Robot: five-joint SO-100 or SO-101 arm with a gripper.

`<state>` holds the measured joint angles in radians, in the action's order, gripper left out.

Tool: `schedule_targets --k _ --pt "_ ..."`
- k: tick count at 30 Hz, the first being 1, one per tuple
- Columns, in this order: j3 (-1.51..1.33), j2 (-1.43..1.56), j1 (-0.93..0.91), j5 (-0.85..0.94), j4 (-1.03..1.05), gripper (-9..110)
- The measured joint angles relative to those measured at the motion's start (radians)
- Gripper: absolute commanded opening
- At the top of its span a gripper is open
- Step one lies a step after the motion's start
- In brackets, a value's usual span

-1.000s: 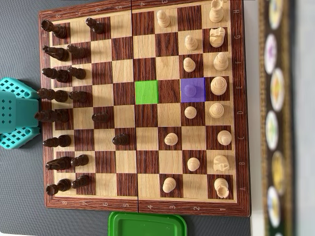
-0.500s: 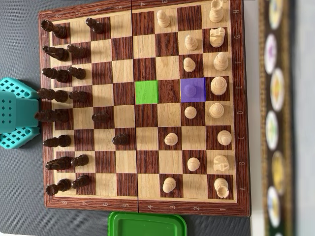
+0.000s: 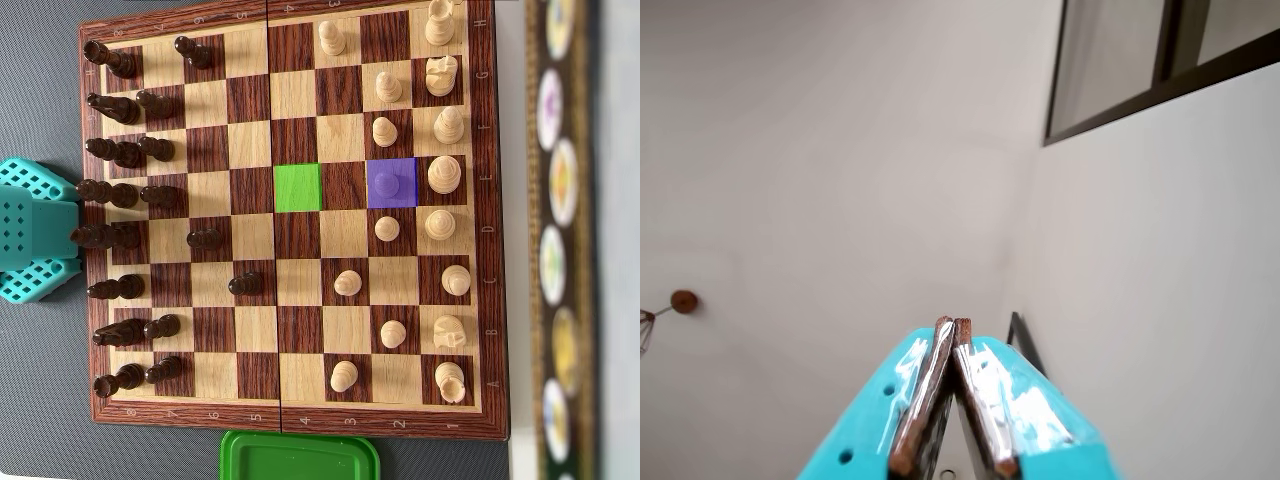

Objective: Play chess

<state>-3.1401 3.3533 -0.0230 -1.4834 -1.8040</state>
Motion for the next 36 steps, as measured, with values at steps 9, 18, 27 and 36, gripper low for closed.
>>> schedule_targets --k 9,18,27,36 --pt "0.0 0.0 0.0 0.0 0.0 0" --pt "0.003 0.0 0.0 0.0 0.0 0" --pt "0.143 0.002 0.0 0.0 0.362 0" --pt "0.295 0.002 0.0 0.0 0.887 0"
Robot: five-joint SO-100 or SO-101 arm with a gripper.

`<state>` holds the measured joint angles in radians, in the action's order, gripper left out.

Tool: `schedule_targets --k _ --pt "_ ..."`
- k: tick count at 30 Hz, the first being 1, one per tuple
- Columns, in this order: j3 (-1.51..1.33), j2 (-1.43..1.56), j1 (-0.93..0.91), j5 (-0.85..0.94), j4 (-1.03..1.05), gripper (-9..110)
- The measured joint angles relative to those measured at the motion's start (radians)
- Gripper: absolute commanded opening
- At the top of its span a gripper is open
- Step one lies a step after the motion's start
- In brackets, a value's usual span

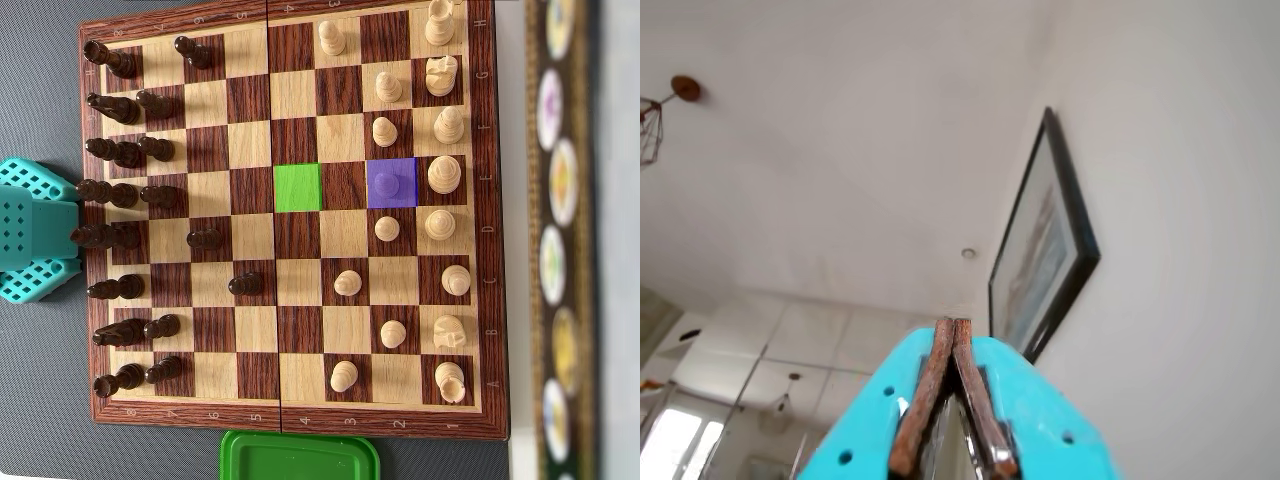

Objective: Play chess

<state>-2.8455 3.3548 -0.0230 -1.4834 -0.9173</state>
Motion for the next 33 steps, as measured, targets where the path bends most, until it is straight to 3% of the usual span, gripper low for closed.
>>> schedule_targets --k 18,33 --pt "0.181 -0.002 0.005 0.002 1.091 0" --pt "0.184 -0.008 0.147 0.002 1.781 0"
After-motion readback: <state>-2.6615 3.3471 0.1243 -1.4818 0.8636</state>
